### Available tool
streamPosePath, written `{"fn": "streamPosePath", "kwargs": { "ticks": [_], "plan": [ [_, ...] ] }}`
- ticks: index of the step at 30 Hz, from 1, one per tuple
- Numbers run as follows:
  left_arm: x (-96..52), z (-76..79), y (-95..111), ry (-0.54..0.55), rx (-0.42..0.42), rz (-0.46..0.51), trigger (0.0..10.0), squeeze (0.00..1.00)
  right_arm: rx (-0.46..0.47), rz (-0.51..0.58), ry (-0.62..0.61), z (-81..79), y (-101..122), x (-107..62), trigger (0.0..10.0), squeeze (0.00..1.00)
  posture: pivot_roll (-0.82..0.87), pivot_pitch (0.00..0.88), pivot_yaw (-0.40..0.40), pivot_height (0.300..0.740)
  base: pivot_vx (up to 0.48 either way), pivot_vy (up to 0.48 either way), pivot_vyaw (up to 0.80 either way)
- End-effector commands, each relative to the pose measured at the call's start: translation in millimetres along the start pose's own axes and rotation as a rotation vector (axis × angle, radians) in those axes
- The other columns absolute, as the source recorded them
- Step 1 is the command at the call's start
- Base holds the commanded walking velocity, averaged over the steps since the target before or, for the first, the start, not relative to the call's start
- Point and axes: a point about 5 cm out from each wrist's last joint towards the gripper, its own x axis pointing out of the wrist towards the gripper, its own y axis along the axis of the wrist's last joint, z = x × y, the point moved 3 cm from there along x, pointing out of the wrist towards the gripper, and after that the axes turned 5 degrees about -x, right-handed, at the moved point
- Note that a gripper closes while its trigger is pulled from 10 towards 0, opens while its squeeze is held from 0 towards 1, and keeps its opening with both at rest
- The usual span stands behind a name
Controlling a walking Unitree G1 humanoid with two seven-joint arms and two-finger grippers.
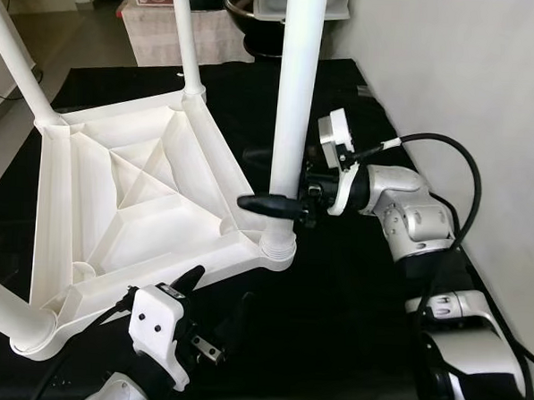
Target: Building children table
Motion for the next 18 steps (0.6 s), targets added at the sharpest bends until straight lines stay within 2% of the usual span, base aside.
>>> {"fn": "streamPosePath", "kwargs": {
  "ticks": [1,4,5,6,7,9,10,18],
  "plan": [
    [-2.2,-0.6,-3.4,0.009,0.004,-0.021,10.0,0.0,0.004,-0.021,0.083,-5.0,-3.8,9.0,10.0,0.0,0.08,0.108,-0.009,0.74,0.0,0.0,0.0],
    [-3.0,0.0,-3.7,0.01,0.005,-0.023,10.0,0.0,0.018,-0.051,0.122,-7.4,-11.2,7.7,9.8,0.0,0.08,0.109,-0.012,0.74,0.0,0.0,0.0],
    [-3.4,-0.1,-3.9,0.012,0.005,-0.024,10.0,0.0,0.029,-0.057,0.145,-9.0,-13.0,6.1,5.5,0.0,0.09,0.11,-0.01,0.74,0.0,0.0,0.0],
    [-3.4,-0.1,-3.9,0.012,0.005,-0.024,10.0,0.0,0.029,-0.057,0.145,-9.0,-13.0,6.1,5.5,0.0,0.09,0.11,-0.01,0.74,0.0,0.0,0.0],
    [-3.7,-0.2,-4.0,0.013,0.005,-0.025,10.0,0.0,0.034,-0.059,0.158,-9.7,-14.1,4.8,3.6,0.0,0.09,0.109,-0.008,0.74,0.0,0.0,0.0],
    [-3.9,-0.4,-4.1,0.013,0.005,-0.026,10.0,0.0,0.037,-0.061,0.167,-10.1,-14.8,3.9,3.6,0.0,0.09,0.109,-0.008,0.74,0.0,0.0,0.0],
    [-4.1,-0.7,-4.3,0.014,0.006,-0.028,10.0,0.0,0.039,-0.061,0.173,-10.2,-16.0,3.0,0.0,0.0,0.09,0.109,-0.006,0.74,0.0,0.0,0.0],
    [-4.4,-1.8,-4.3,0.01,0.006,-0.032,10.0,0.0,0.053,-0.066,0.168,-15.7,-29.3,-1.7,0.0,0.0,0.08,0.115,0.005,0.74,0.0,0.0,0.0]
  ]
}}
